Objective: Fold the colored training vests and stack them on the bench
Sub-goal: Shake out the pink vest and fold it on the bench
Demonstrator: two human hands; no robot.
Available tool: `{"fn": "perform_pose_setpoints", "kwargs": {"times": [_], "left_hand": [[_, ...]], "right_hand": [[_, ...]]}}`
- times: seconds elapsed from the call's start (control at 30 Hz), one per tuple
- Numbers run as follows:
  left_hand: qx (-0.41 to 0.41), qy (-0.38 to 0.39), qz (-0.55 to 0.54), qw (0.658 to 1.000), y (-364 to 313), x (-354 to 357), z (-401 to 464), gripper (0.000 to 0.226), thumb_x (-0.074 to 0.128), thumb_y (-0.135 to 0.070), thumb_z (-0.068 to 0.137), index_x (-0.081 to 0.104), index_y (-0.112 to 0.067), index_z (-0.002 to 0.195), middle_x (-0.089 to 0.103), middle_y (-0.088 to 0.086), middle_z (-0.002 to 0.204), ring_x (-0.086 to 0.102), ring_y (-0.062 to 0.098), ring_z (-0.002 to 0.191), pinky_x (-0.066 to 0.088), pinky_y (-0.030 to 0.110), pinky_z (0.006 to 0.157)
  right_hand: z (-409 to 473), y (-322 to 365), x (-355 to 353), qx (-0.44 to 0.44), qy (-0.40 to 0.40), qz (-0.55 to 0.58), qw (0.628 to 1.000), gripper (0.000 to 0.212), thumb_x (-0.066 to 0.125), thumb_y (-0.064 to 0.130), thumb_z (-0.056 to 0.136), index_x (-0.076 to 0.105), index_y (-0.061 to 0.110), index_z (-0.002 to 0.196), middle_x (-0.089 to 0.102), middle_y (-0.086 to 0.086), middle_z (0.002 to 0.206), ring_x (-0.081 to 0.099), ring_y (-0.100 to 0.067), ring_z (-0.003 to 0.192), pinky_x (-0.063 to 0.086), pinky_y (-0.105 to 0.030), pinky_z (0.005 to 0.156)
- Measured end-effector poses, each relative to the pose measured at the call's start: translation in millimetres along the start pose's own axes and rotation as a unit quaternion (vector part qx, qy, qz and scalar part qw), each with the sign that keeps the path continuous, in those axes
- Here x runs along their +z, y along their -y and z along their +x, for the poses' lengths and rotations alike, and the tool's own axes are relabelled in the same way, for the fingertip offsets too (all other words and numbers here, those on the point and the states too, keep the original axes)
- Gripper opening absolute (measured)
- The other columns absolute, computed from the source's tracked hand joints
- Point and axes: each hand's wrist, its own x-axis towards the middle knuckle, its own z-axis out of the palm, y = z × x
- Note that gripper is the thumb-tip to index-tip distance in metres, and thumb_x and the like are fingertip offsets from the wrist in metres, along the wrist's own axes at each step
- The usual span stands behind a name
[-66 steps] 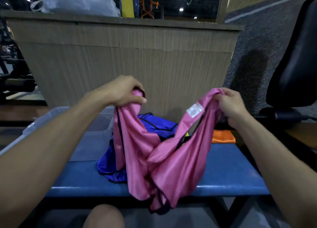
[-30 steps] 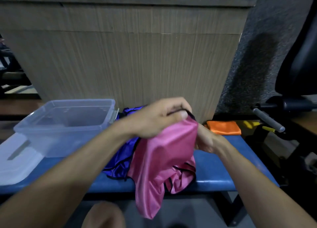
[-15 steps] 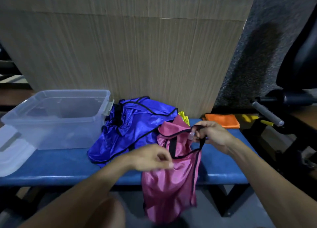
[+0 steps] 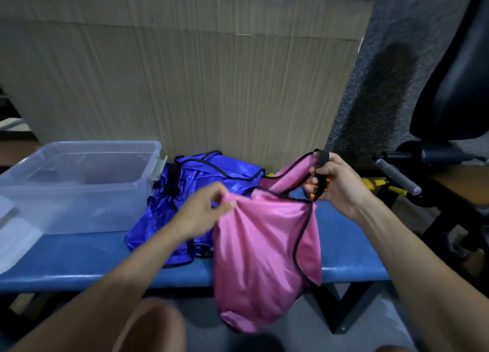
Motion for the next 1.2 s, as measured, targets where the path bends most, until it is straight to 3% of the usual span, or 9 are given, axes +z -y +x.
{"fn": "perform_pose_setpoints", "kwargs": {"times": [0.17, 0.27, 0.5, 0.67, 0.77, 0.83, 0.93, 1.07, 1.2], "left_hand": [[0.168, -0.128, -0.006, 0.977, -111, -84, 28, 0.021, 0.067, -0.018, 0.097, 0.051, -0.005, 0.094, 0.046, 0.001, 0.075, 0.04, 0.002, 0.064, 0.035, 0.018, 0.061], [0.26, -0.125, 0.118, 0.95, -171, -112, 38, 0.019, 0.07, -0.021, 0.094, 0.053, -0.013, 0.095, 0.048, -0.01, 0.079, 0.042, -0.004, 0.068, 0.038, 0.016, 0.068], [0.264, -0.112, 0.192, 0.938, -211, -131, 54, 0.021, 0.072, -0.032, 0.091, 0.053, -0.025, 0.094, 0.054, -0.019, 0.085, 0.05, -0.007, 0.077, 0.038, 0.011, 0.073], [0.259, -0.211, 0.231, 0.914, -231, -157, 43, 0.02, 0.067, -0.034, 0.095, 0.051, -0.025, 0.102, 0.051, -0.019, 0.092, 0.047, -0.015, 0.08, 0.035, -0.001, 0.073], [0.236, -0.198, 0.304, 0.902, -233, -176, 47, 0.025, 0.066, -0.039, 0.095, 0.055, -0.021, 0.108, 0.058, -0.008, 0.105, 0.052, 0.007, 0.093, 0.04, 0.018, 0.081], [0.159, -0.139, 0.401, 0.892, -213, -184, 63, 0.029, 0.069, -0.039, 0.093, 0.056, -0.017, 0.107, 0.063, 0.005, 0.111, 0.051, 0.019, 0.095, 0.04, 0.031, 0.08], [0.03, -0.061, 0.437, 0.897, -159, -177, 99, 0.025, 0.073, -0.034, 0.091, 0.059, -0.015, 0.099, 0.062, 0.014, 0.108, 0.049, 0.024, 0.09, 0.036, 0.032, 0.076], [0.006, -0.237, 0.21, 0.949, -114, -165, 151, 0.034, 0.072, -0.017, 0.088, 0.044, -0.025, 0.07, 0.053, -0.006, 0.077, 0.05, 0.018, 0.083, 0.039, 0.031, 0.072], [0.028, -0.193, 0.159, 0.968, -97, -132, 177, 0.018, 0.067, -0.019, 0.094, 0.059, -0.019, 0.11, 0.056, -0.003, 0.096, 0.05, 0.015, 0.09, 0.041, 0.026, 0.08]], "right_hand": [[-14, 4, 11, -0.014, 0.038, 0.016, 0.999, 0.024, 0.054, -0.005, 0.092, 0.051, 0.016, 0.103, 0.06, -0.013, 0.082, 0.041, -0.01, 0.053, 0.045, -0.022, 0.049], [-25, 11, 27, -0.014, 0.087, 0.047, 0.995, 0.022, 0.063, 0.016, 0.093, 0.044, 0.026, 0.091, 0.059, 0.0, 0.082, 0.052, -0.009, 0.058, 0.056, -0.04, 0.071], [-44, -21, 75, 0.016, 0.171, -0.123, 0.977, 0.099, 0.075, 0.004, 0.088, 0.008, 0.057, 0.14, 0.061, 0.004, 0.078, 0.058, -0.008, 0.066, 0.047, -0.048, 0.087], [-51, 0, 98, 0.016, 0.186, -0.116, 0.976, 0.048, 0.078, 0.007, 0.085, 0.05, 0.025, 0.12, 0.064, -0.003, 0.085, 0.056, -0.011, 0.07, 0.053, -0.04, 0.077], [-46, 17, 100, -0.019, 0.174, -0.098, 0.98, 0.005, 0.068, 0.007, 0.092, 0.066, 0.011, 0.094, 0.065, 0.001, 0.074, 0.056, -0.007, 0.06, 0.046, -0.023, 0.057], [-27, 23, 84, -0.023, 0.106, -0.065, 0.992, 0.016, 0.06, 0.005, 0.097, 0.06, 0.006, 0.081, 0.061, -0.003, 0.064, 0.054, -0.008, 0.051, 0.044, -0.019, 0.047], [5, 16, 59, 0.009, 0.071, -0.06, 0.996, 0.033, 0.07, 0.017, 0.091, 0.062, -0.003, 0.116, 0.055, -0.021, 0.095, 0.054, -0.026, 0.077, 0.048, -0.033, 0.07], [32, 7, 57, 0.033, 0.064, -0.035, 0.997, 0.028, 0.062, 0.021, 0.099, 0.066, -0.003, 0.112, 0.069, -0.019, 0.091, 0.066, -0.027, 0.083, 0.057, -0.032, 0.076], [55, -5, 53, 0.036, 0.093, 0.001, 0.995, 0.028, 0.061, 0.012, 0.098, 0.065, -0.004, 0.12, 0.075, -0.014, 0.102, 0.074, -0.02, 0.086, 0.061, -0.032, 0.076]]}}
